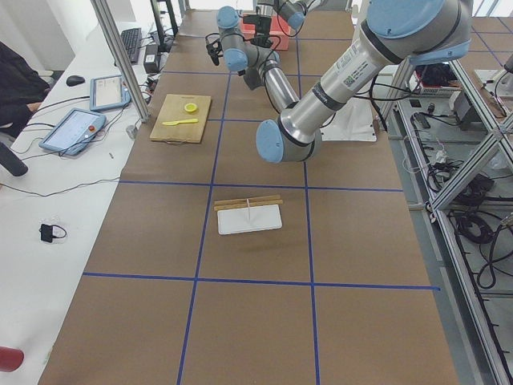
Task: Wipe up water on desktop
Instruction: 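Open the left gripper and withdraw it while the right gripper carries the cloth away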
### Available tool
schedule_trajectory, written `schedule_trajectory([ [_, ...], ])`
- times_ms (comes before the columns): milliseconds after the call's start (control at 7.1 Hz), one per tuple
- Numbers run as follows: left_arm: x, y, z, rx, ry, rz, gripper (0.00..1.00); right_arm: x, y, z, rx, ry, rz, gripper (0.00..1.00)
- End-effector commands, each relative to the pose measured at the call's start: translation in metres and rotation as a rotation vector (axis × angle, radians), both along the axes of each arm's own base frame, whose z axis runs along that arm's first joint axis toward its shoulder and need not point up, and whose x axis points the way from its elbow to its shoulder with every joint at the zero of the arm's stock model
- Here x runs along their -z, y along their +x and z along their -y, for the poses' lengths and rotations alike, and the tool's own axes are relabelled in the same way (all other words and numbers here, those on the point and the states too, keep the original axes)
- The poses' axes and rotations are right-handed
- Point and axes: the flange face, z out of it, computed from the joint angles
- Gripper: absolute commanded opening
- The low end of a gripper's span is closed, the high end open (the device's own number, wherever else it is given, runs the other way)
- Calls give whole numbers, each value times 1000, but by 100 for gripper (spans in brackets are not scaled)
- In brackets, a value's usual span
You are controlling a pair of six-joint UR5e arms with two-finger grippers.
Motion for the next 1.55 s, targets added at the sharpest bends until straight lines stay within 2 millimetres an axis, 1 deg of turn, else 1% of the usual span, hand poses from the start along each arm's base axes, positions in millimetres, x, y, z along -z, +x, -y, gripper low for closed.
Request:
schedule_trajectory([
  [0,-33,-62,10,43,91,44,97,-56,74,6,-48,-124,-46,0],
  [141,-59,-99,4,60,147,60,98,-95,97,10,-89,-203,-100,0],
  [282,-67,-146,9,112,136,92,98,-110,112,20,-135,-321,-187,0],
  [423,-67,-185,15,123,192,145,98,-120,126,21,-175,-405,-257,0],
  [564,-79,-232,15,108,248,245,98,-130,127,25,-229,-436,-339,0],
  [705,-105,-265,12,62,307,329,98,-134,94,20,-231,-403,-440,0],
  [845,-118,-298,12,91,294,357,98,-128,49,13,-187,-382,-519,0],
  [986,-143,-324,14,109,284,387,98,-113,16,9,-150,-399,-621,0],
  [1127,-186,-339,-3,56,328,427,98,-100,-15,9,-142,-379,-726,0],
  [1268,-208,-343,-10,21,349,448,98,-93,-38,16,-124,-382,-737,0],
  [1409,-219,-350,-10,26,330,458,98,-89,-63,16,-104,-378,-736,0],
])
